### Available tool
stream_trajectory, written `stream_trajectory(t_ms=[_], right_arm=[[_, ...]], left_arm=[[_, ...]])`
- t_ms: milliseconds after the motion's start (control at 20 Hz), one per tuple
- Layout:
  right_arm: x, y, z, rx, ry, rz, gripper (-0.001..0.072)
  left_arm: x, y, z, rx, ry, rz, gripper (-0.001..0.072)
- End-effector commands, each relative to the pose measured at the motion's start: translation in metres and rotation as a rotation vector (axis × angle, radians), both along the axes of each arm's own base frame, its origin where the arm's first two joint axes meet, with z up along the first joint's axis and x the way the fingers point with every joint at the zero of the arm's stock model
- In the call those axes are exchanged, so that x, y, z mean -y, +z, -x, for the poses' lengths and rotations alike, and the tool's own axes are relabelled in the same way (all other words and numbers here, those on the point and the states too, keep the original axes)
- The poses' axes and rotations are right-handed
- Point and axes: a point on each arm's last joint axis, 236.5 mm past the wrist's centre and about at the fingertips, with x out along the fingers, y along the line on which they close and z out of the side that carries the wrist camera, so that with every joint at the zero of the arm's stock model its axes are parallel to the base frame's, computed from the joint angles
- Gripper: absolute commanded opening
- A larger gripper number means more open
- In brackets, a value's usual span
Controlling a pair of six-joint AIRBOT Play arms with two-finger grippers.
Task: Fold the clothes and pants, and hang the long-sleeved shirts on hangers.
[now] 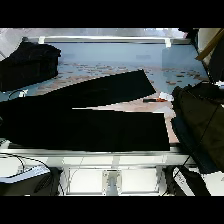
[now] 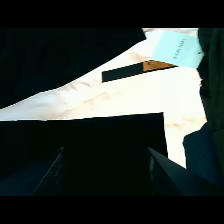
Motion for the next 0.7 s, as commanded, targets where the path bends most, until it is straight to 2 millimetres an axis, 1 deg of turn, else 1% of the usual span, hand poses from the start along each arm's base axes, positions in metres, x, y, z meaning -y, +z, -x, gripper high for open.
stream_trajectory(t_ms=[0,50,100,150,200,300,350,450,550,650], right_arm=[[0.004,-0.002,0.002,-0.009,-0.008,0.018,0.0554],[0.006,-0.006,0.006,-0.034,-0.006,0.028,0.0555],[0.010,-0.012,0.013,-0.071,-0.003,0.052,0.0554],[0.014,-0.019,0.023,-0.121,0.004,0.078,0.0554],[0.019,-0.025,0.032,-0.166,0.000,0.098,0.0555],[0.019,-0.029,0.042,-0.204,0.006,0.102,0.0555],[0.017,-0.030,0.043,-0.209,0.011,0.097,0.0555],[0.013,-0.038,0.046,-0.235,0.022,0.076,0.0555],[-0.001,-0.062,0.055,-0.298,0.052,0.014,0.0555],[-0.012,-0.095,0.062,-0.331,0.053,-0.040,0.0556]], left_arm=[[0.001,0.005,-0.032,0.015,-0.074,-0.084,0.0697],[-0.003,0.011,-0.035,0.029,-0.070,-0.108,0.0697],[-0.010,0.015,-0.029,0.026,-0.056,-0.127,0.0696],[-0.016,0.015,-0.018,0.007,-0.038,-0.130,0.0696],[-0.025,0.012,-0.003,-0.017,0.020,-0.124,0.0696],[-0.040,0.001,0.028,-0.037,0.167,-0.084,0.0696],[-0.043,-0.009,0.044,-0.045,0.241,-0.055,0.0696],[-0.043,-0.029,0.056,-0.003,0.347,0.003,0.0695],[-0.039,-0.048,0.061,0.023,0.413,0.047,0.0695],[-0.037,-0.059,0.059,0.020,0.423,0.069,0.0695]])
